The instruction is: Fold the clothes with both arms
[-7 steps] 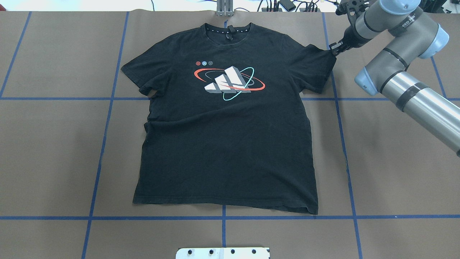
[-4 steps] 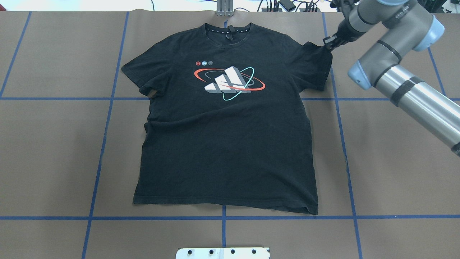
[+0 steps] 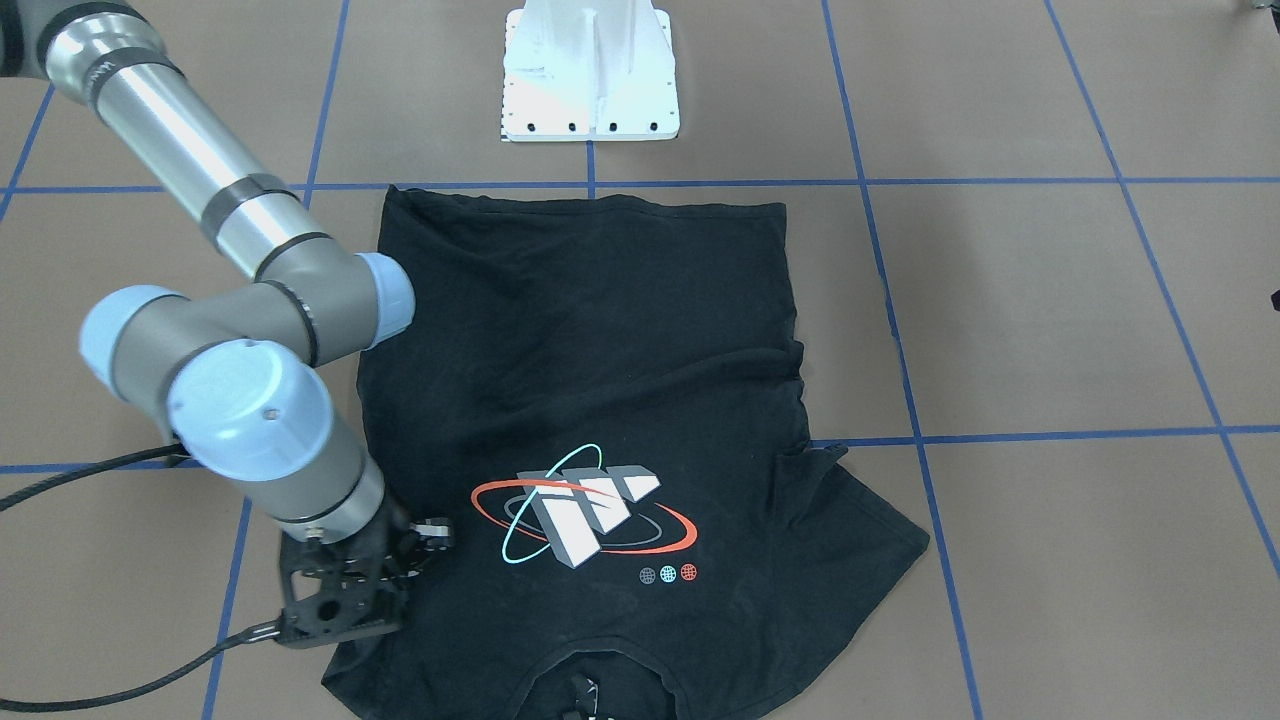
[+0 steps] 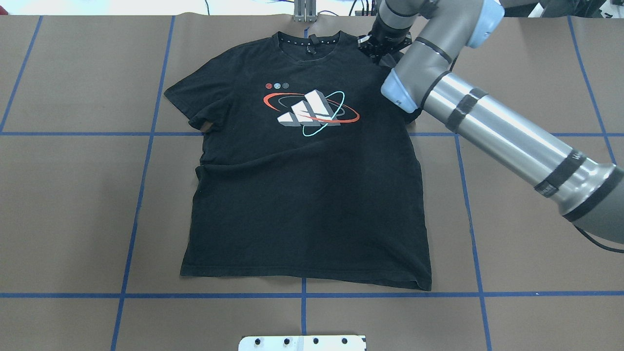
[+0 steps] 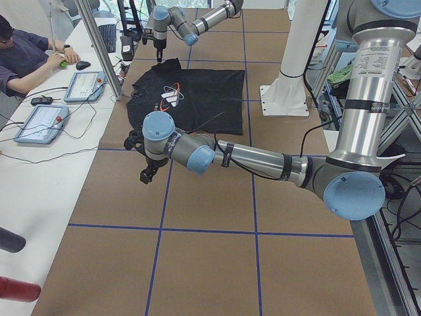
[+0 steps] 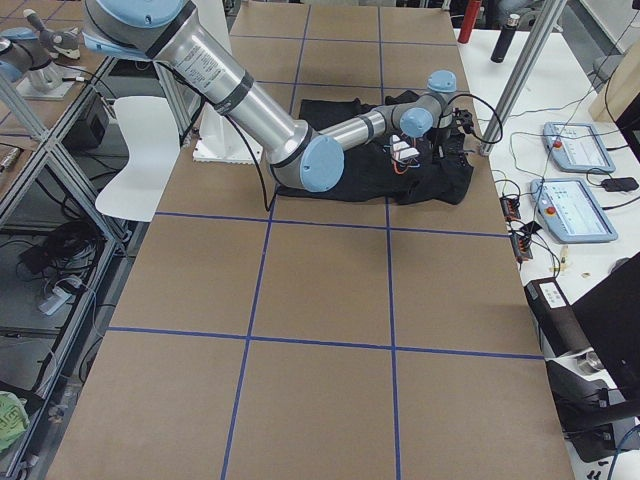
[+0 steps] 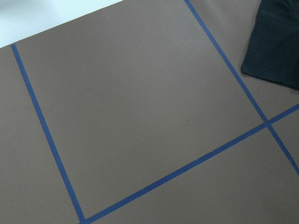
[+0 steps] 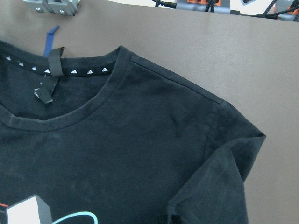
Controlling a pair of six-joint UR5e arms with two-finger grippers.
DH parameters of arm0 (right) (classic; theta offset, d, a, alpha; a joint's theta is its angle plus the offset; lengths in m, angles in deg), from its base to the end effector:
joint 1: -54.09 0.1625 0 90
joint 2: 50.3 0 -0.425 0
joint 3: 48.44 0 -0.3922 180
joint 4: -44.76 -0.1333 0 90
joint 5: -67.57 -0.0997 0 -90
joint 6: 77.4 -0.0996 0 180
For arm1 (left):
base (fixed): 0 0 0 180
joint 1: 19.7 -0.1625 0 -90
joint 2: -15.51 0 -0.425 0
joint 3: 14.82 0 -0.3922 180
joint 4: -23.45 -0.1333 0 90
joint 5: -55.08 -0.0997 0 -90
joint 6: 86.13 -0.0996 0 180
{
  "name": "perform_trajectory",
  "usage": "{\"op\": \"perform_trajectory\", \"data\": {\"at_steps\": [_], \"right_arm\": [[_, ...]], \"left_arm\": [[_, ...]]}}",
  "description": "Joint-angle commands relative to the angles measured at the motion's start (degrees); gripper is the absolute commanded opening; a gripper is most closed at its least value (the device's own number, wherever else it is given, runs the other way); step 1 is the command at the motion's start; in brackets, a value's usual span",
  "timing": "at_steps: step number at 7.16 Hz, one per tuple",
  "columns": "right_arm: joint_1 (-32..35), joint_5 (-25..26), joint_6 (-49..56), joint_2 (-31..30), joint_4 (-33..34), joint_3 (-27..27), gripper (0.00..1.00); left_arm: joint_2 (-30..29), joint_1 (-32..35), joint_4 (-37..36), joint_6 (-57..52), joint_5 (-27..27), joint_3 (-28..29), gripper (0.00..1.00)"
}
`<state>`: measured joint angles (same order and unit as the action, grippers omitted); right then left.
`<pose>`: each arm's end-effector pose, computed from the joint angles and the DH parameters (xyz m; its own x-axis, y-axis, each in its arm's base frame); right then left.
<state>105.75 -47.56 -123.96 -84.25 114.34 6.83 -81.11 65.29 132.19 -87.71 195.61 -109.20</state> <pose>-0.4573 -0.7250 0.2582 0.7038 -0.1137 0.7013 -0.0700 0.9712 0.2277 -0.0080 -0.5548 0.5153 0.5975 0.4607 -0.6563 -0.0923 0.8526 0.5144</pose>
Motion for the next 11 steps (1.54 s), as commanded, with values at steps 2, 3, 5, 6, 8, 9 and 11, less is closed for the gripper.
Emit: {"op": "perform_trajectory", "data": {"at_steps": [2, 3, 5, 6, 8, 9, 11], "right_arm": [[-2.79, 4.2, -3.01, 6.51, 0.03, -7.7, 0.0], [-3.49, 5.17, -3.71, 6.96, -0.15, -8.68, 0.0], [-4.29, 5.79, -3.72, 7.05, -0.24, -9.04, 0.0], [-4.64, 7.27, -3.81, 7.05, -0.41, -9.05, 0.09], [-5.52, 9.56, -9.38, 7.84, -0.41, -8.96, 1.0], [-5.43, 9.49, -9.95, 8.72, -0.24, -8.96, 1.0], [-4.74, 7.74, -8.39, 9.51, -0.06, -8.17, 1.0]], "left_arm": [[0.03, 0.0, 0.24, 0.09, 0.0, -0.01, 1.0], [0.03, 0.0, 0.33, 0.09, 0.0, -0.01, 1.0], [0.03, 0.0, 0.33, 0.09, 0.0, -0.01, 1.0], [0.03, 0.0, 0.33, 0.0, 0.0, -0.01, 1.0], [0.03, 0.0, 0.33, 0.44, 0.0, -0.01, 1.0], [-0.23, 0.0, 0.42, 0.44, 0.0, -0.18, 1.0], [-0.76, -0.52, 3.12, 0.88, 0.0, -0.01, 1.0]]}}
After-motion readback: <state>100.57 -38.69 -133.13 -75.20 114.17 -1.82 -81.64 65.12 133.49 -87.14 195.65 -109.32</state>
